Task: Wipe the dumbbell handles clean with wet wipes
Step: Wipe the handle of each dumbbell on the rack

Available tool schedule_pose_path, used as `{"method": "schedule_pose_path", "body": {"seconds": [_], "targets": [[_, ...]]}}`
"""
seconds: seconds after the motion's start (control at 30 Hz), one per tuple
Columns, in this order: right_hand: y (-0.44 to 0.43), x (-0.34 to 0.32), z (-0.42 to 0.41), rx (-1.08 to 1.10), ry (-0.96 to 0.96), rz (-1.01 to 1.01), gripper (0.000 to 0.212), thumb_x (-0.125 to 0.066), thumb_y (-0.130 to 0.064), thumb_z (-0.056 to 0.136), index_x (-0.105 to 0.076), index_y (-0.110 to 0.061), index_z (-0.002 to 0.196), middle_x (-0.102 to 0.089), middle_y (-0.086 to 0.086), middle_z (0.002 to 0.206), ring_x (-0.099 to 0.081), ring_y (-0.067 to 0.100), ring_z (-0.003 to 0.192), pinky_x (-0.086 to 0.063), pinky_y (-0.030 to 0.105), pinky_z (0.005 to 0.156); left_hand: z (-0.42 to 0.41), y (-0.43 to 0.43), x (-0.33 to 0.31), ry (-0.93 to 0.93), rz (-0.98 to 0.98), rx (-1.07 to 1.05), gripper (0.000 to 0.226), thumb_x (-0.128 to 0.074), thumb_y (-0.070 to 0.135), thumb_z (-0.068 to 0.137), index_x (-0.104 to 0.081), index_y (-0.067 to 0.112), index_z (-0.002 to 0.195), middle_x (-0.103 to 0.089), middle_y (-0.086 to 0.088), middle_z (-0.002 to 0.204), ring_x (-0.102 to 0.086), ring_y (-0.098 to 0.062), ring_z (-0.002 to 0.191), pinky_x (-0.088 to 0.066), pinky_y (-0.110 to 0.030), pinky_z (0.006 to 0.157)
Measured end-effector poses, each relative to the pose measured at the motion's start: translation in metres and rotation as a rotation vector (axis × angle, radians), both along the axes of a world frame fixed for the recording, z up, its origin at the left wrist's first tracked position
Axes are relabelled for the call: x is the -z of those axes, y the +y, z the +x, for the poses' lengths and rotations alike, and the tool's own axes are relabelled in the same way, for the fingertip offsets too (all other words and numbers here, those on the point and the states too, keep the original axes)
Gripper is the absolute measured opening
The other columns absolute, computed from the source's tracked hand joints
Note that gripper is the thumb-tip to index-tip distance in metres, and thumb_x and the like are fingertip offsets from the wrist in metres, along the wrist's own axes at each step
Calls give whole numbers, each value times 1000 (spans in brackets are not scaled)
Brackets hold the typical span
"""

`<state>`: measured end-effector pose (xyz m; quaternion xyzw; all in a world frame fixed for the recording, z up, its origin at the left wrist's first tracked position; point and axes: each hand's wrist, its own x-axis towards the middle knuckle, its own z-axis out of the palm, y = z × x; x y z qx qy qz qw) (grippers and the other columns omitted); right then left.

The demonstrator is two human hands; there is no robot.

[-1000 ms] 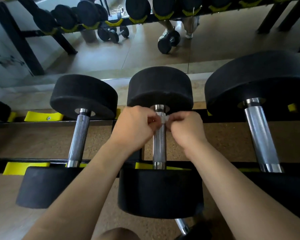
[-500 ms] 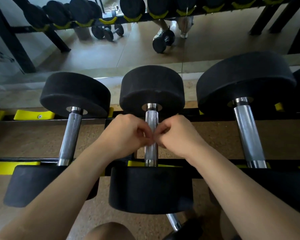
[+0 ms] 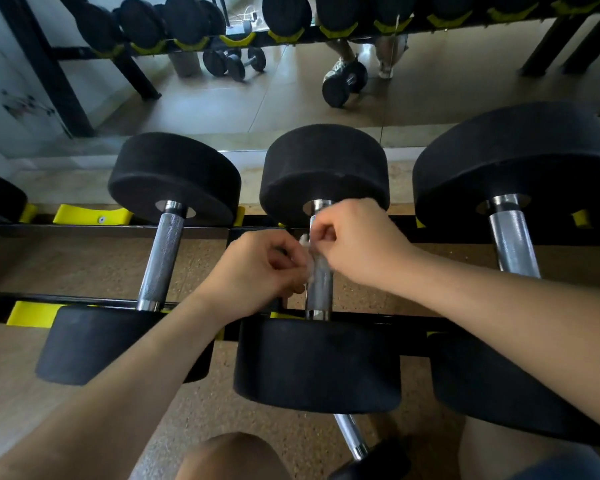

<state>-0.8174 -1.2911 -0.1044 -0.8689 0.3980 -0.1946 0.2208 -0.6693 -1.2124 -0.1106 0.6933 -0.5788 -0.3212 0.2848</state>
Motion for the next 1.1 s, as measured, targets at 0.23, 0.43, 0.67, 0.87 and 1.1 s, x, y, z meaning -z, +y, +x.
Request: {"method": "schedule_pose_path", "body": {"seconds": [0.23, 0.43, 0.67, 0.87, 1.1], "targets": [[-1, 2, 2, -5, -6, -33, 16, -61, -13, 91, -76, -19, 94, -70, -2, 88, -63, 11, 79, -56, 31, 75, -2, -28, 3, -173, -287, -85, 11, -81, 21, 75, -71, 23, 76, -68, 12, 72, -63, -1, 70, -51, -15, 64], [-11, 2, -9, 99, -75, 48, 7, -66, -17, 89, -71, -21, 85, -61, -14, 75, -58, 2, 71, -44, 14, 64, -4, -34, 5, -170, -235, -135, 30, -82, 42, 70, -73, 22, 91, -71, 11, 80, -65, 2, 75, -55, -19, 70], [-24, -11, -20, 103, -96, 383, 12, -63, -15, 91, -70, -25, 87, -67, -8, 81, -68, 13, 75, -59, 36, 77, -17, -54, 8, 21, -197, -411, 22, -76, 32, 82, -66, 24, 65, -66, 7, 63, -65, -12, 65, -57, -30, 63], [-16, -18, -19, 28, 4, 402, 16, -69, -23, 86, -70, -14, 99, -71, 6, 91, -67, 22, 86, -55, 45, 84, -20, -24, -8, -478, -105, -1, 23, -68, 23, 84, -56, 23, 64, -54, 10, 63, -55, -9, 66, -39, -20, 55], [-7, -26, -27, -291, 268, 317, 25, -78, -24, 79, -64, -25, 100, -65, -8, 87, -59, 2, 72, -46, 13, 62, -16, -12, -14, -341, 208, 73, 23, -86, 29, 66, -64, 22, 63, -62, 10, 65, -60, -7, 67, -51, -25, 65]]}}
